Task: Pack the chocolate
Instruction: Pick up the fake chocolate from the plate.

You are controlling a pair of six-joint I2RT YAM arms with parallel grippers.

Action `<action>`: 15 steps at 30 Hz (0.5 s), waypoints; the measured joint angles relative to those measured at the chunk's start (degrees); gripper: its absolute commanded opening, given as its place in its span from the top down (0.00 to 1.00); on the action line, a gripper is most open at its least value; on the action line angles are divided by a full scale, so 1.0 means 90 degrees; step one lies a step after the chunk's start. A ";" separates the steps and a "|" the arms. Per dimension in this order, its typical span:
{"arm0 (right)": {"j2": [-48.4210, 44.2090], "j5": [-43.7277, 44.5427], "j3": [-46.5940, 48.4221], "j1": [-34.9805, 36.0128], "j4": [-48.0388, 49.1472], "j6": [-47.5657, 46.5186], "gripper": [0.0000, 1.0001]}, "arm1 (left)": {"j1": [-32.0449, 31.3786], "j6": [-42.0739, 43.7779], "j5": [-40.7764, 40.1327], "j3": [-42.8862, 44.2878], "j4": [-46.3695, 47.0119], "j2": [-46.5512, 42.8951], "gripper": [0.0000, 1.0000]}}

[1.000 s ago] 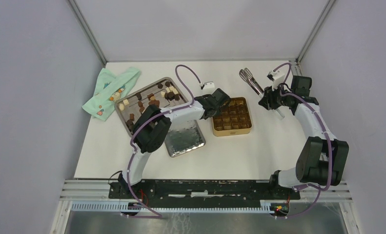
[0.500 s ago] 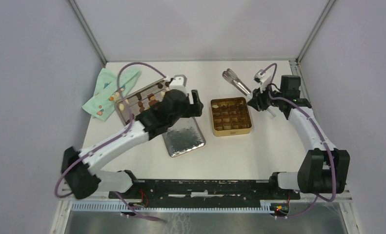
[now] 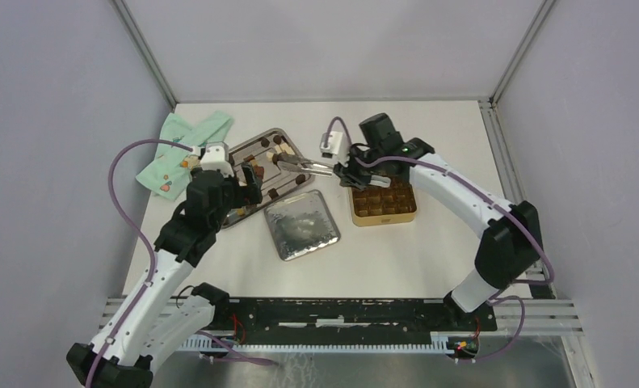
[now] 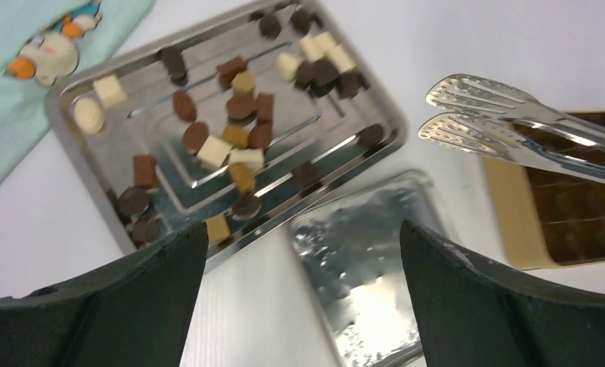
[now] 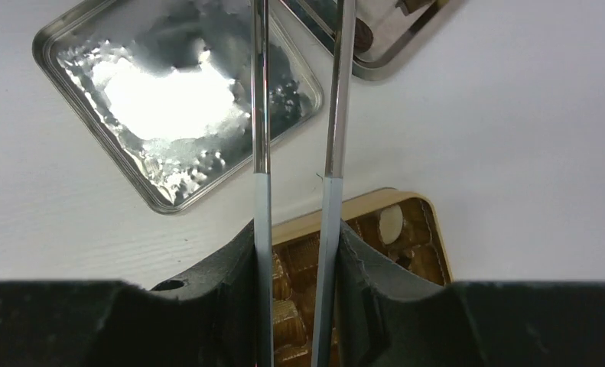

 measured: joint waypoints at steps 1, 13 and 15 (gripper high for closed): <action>0.0194 0.0136 0.0197 0.0165 -0.0075 -0.0041 0.61 | 0.0007 0.0036 -0.0148 -0.0080 -0.0177 0.0056 0.00; 0.2858 0.1362 0.2645 0.0850 -0.0937 -0.0155 0.61 | 0.0070 0.0304 -0.0801 -0.0291 -0.0449 -0.0323 0.00; 0.3065 0.1479 0.2783 0.0850 -0.1003 -0.0172 0.61 | 0.0109 0.0316 -0.0811 -0.0291 -0.0447 -0.0299 0.00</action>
